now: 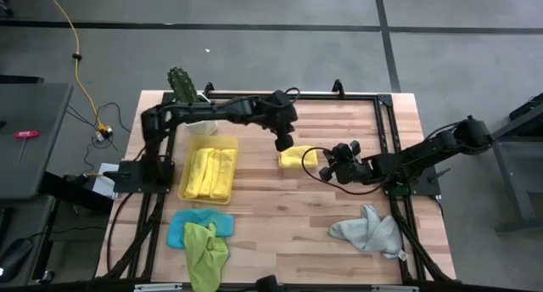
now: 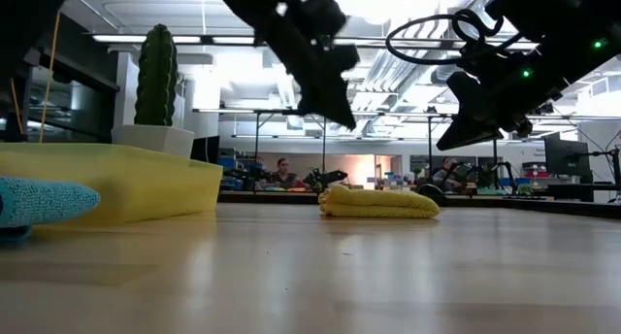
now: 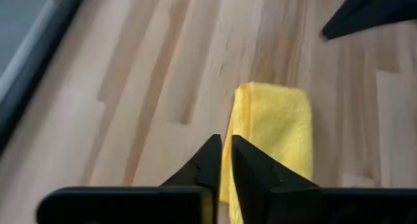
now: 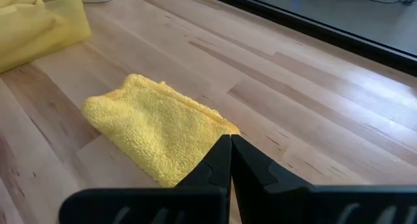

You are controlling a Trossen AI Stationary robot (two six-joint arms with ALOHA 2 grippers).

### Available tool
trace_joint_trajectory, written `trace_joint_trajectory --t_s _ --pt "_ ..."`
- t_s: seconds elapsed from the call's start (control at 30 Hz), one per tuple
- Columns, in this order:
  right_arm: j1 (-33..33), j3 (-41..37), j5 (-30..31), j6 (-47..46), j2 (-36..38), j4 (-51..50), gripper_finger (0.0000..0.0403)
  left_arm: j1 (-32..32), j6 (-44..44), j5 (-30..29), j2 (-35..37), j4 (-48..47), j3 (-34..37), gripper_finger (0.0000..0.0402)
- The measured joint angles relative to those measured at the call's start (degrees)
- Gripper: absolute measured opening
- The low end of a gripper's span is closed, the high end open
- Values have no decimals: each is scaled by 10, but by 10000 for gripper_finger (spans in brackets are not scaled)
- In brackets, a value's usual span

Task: Fold microfiber towels
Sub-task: Put the folded yellow microfiber towel into the yellow bin

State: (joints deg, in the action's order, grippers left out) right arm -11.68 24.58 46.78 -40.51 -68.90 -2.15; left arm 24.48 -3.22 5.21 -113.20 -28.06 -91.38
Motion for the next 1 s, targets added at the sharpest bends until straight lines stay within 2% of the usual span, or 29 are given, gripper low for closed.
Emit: trace_joint_trajectory --t_s 0.23,0.43,0.57,0.7,1.0 --pt "0 0 -2 0 0 0 0 1 1 74 -101 -81 -70 105" --pt "0 0 -4 0 0 1 0 -14 5 78 -164 -81 -135 182" --pt "0 0 -6 0 0 0 0 -15 15 73 -186 -116 -176 221" --pt "0 0 -8 0 0 -1 0 -16 29 77 -190 -139 -191 237" --pt "0 0 -5 4 0 -2 0 -24 30 96 -189 -169 -191 239"
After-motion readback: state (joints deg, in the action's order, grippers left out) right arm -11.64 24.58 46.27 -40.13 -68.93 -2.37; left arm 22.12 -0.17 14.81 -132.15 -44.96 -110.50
